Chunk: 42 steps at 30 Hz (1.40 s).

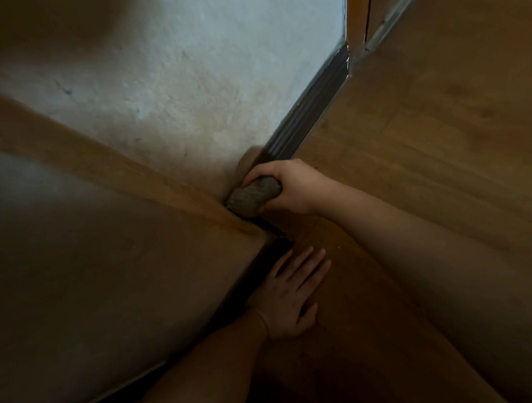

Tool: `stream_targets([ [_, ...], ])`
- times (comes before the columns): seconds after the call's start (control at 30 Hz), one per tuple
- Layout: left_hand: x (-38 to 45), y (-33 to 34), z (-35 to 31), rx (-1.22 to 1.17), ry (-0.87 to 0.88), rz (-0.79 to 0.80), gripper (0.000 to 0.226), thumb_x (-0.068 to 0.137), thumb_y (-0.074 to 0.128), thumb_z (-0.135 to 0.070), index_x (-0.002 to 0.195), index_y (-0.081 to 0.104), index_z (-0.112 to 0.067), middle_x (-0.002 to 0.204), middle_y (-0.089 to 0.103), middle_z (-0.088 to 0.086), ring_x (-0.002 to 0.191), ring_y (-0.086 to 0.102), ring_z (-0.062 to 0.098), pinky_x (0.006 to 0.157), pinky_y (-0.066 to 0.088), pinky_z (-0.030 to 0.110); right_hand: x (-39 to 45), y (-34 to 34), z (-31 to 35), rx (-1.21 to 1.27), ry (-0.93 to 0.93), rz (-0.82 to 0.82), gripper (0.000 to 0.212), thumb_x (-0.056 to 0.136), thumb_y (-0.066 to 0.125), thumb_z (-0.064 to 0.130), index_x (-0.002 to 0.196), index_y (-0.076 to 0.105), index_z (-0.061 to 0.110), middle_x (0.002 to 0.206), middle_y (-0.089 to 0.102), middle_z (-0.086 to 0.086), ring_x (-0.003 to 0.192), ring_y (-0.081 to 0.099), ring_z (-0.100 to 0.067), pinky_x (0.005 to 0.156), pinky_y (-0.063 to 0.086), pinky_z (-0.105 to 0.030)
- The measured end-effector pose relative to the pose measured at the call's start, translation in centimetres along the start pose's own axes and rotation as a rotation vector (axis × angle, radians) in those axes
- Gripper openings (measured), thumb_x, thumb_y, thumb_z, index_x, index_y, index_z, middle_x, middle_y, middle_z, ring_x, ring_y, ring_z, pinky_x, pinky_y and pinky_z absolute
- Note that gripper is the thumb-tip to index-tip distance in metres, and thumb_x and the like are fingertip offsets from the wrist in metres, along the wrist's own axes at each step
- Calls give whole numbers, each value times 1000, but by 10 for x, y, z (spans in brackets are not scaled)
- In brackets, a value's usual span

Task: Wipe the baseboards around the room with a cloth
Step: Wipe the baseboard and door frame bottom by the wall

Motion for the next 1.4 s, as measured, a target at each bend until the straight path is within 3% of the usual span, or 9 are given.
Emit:
stream_targets([
  [0.23, -1, 1, 0, 13, 1, 11, 81, 92, 45, -45, 160, 12, -16, 168, 5, 4, 154, 2, 22, 122, 9, 47, -20, -2, -2, -18, 15, 178, 50, 77, 82, 30, 120, 59, 41, 115, 58, 13, 107, 54, -10, 88, 46, -30],
  [0.4, -1, -1, -1, 9, 0, 5, 79, 91, 43, -45, 159, 15, -15, 167, 9, 5, 154, 5, 22, 122, 9, 47, -57, -8, -20, -27, 61, 269, 44, 77, 82, 25, 113, 62, 40, 112, 60, 19, 106, 54, -3, 88, 44, -24],
  [0.57, -1, 2, 1, -3, 2, 27, 79, 94, 43, -44, 160, 11, -15, 168, 5, 4, 154, 2, 23, 122, 6, 47, -72, -55, -56, -26, 188, -21, 44, 79, 81, 27, 111, 56, 44, 110, 56, 16, 106, 51, -6, 85, 36, -23],
  [0.67, -1, 4, 1, -4, -2, 36, 80, 94, 44, -45, 160, 10, -16, 168, 4, 4, 154, 1, 22, 122, 5, 47, -64, -58, -63, 59, 213, -150, 46, 77, 81, 32, 112, 55, 45, 113, 57, 14, 106, 53, -7, 78, 38, -16],
  [0.73, -1, 2, 0, -10, -5, 25, 80, 93, 44, -45, 160, 11, -16, 168, 6, 3, 154, 2, 21, 122, 6, 46, -50, -40, -59, 100, 200, -149, 52, 76, 82, 35, 115, 51, 44, 116, 56, 11, 106, 54, -9, 78, 40, -15],
  [0.9, 0, 2, 0, -22, -11, 31, 82, 91, 43, -46, 160, 8, -19, 167, 7, 2, 154, 5, 21, 120, 11, 47, -15, 21, -52, 15, 178, -96, 56, 78, 82, 32, 126, 55, 26, 124, 60, 0, 115, 54, -19, 89, 50, -34],
  [1.0, 1, 2, 1, -17, -13, 31, 84, 91, 43, -46, 160, 5, -19, 167, 5, 2, 154, 2, 20, 120, 9, 46, -4, 15, -55, -4, 177, -134, 54, 76, 84, 30, 123, 59, 24, 120, 63, -1, 112, 57, -19, 87, 49, -32],
  [1.23, 0, 3, 1, -15, -5, 32, 85, 90, 46, -48, 160, 9, -19, 168, 3, 1, 154, 3, 21, 119, 10, 46, 22, -45, -74, -197, 227, -103, 59, 67, 89, 21, 119, 63, 23, 119, 65, -1, 111, 59, -20, 78, 40, -23],
  [1.4, 2, 0, -1, 10, -1, 18, 85, 88, 46, -49, 160, 13, -18, 168, 6, 2, 154, 5, 22, 119, 12, 46, 14, -155, -128, -271, 431, -381, 55, 69, 87, 20, 118, 63, 23, 121, 64, -5, 112, 60, -24, 83, 39, -23],
])
Point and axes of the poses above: each hand's wrist, its own x-axis towards the middle knuckle, its own y-axis out of the palm, z = x × y, the point moved 9 cm from there along x, towards the middle knuckle
